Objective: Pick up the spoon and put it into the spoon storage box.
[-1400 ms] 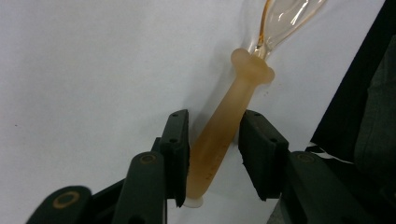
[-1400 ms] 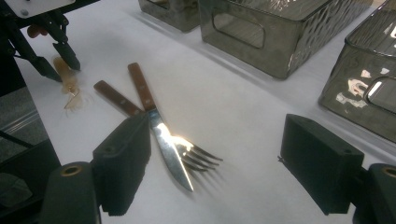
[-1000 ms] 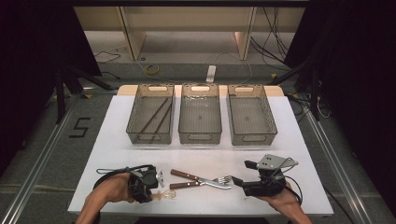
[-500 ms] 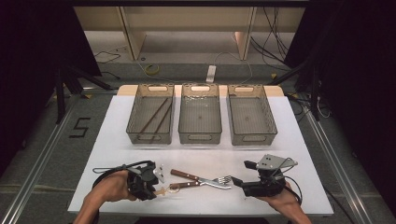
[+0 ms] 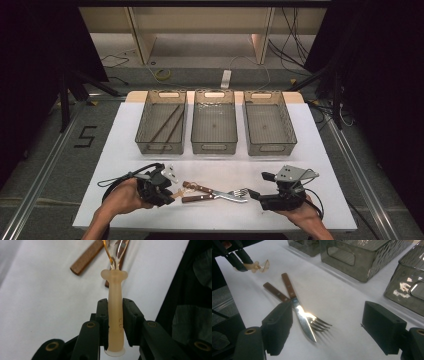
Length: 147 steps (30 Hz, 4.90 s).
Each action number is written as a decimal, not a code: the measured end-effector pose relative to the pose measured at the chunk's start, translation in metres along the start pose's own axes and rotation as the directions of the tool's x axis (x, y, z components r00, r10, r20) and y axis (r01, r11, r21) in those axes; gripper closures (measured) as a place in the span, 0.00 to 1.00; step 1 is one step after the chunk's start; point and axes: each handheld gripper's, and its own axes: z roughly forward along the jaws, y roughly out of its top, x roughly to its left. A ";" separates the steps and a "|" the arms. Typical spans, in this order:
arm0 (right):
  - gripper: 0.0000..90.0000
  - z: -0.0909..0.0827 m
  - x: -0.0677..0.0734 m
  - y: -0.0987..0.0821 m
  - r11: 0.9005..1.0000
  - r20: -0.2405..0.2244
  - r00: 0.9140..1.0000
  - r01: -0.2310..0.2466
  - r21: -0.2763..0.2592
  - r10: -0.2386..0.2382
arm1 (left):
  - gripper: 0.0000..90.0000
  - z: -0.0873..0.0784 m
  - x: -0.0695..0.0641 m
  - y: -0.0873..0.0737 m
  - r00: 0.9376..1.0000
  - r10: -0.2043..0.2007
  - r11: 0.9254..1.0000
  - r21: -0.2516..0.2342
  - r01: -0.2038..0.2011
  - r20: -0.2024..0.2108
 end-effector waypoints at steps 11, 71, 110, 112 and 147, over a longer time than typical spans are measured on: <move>0.28 0.000 0.000 0.000 1.000 0.000 1.000 0.000 -0.004 0.000 | 0.84 -0.004 0.007 0.005 0.991 -0.131 0.986 -0.111 0.127 -0.022; 0.28 -0.001 -0.002 0.000 1.000 -0.016 1.000 -0.015 -0.018 0.015 | 0.84 0.004 0.124 0.164 0.922 -0.367 0.891 -0.329 0.312 -0.120; 0.28 0.001 -0.002 0.000 1.000 -0.031 0.999 -0.016 -0.013 0.015 | 0.72 0.041 0.141 0.178 0.898 -0.431 0.867 -0.319 0.384 -0.089; 0.28 0.000 -0.002 0.000 1.000 -0.029 0.999 -0.016 -0.011 0.015 | 0.63 0.039 0.139 0.178 0.895 -0.440 0.859 -0.323 0.397 -0.070; 0.28 0.000 -0.002 0.000 1.000 -0.019 1.000 -0.022 -0.018 0.021 | 0.23 -0.009 0.064 0.113 0.971 -0.238 0.899 -0.386 0.209 -0.029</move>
